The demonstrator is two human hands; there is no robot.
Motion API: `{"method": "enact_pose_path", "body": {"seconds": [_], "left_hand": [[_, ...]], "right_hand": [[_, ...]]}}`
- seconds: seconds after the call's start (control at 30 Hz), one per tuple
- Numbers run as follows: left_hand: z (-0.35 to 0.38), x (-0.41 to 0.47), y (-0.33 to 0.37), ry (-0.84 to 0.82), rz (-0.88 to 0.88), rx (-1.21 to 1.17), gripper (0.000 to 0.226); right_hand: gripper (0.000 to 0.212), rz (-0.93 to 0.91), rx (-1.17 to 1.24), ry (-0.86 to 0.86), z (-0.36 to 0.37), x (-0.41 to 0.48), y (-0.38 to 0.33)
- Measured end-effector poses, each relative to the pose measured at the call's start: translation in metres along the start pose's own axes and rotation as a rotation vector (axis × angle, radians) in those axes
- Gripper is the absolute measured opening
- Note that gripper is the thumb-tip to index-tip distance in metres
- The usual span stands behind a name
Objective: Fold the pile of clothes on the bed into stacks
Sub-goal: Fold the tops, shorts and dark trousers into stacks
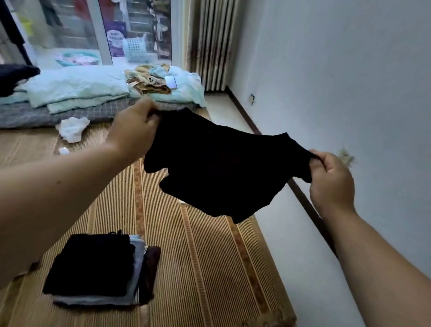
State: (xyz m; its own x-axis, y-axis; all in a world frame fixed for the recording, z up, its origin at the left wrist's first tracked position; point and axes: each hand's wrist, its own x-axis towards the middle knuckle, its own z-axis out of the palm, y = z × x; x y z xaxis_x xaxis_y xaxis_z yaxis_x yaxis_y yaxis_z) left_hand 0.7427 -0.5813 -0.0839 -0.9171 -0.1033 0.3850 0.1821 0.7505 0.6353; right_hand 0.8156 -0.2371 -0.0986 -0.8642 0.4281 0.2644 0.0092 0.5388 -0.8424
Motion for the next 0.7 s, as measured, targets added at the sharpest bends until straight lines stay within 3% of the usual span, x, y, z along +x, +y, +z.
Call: {"method": "enact_pose_path", "body": {"seconds": [0.13, 0.23, 0.33, 0.43, 0.7], "left_hand": [[0.032, -0.071, -0.046, -0.152, 0.042, 0.081, 0.022], [0.065, -0.140, -0.092, -0.378, 0.071, 0.193, 0.027], [0.104, -0.204, -0.134, -0.623, -0.004, 0.294, 0.029], [0.152, -0.254, -0.168, -0.759, -0.061, 0.322, 0.021], [0.238, -0.370, -0.222, -1.180, -0.265, 0.474, 0.001]], "right_hand": [[0.028, 0.003, -0.150, -0.149, 0.005, -0.040, 0.056], [0.034, 0.070, -0.387, -0.370, 0.014, -0.076, 0.114], [0.038, 0.211, -0.506, -0.564, 0.030, -0.121, 0.174], [0.039, 0.337, -0.581, -0.693, 0.054, -0.166, 0.236], [0.039, 0.534, -0.710, -0.924, 0.093, -0.279, 0.365]]}}
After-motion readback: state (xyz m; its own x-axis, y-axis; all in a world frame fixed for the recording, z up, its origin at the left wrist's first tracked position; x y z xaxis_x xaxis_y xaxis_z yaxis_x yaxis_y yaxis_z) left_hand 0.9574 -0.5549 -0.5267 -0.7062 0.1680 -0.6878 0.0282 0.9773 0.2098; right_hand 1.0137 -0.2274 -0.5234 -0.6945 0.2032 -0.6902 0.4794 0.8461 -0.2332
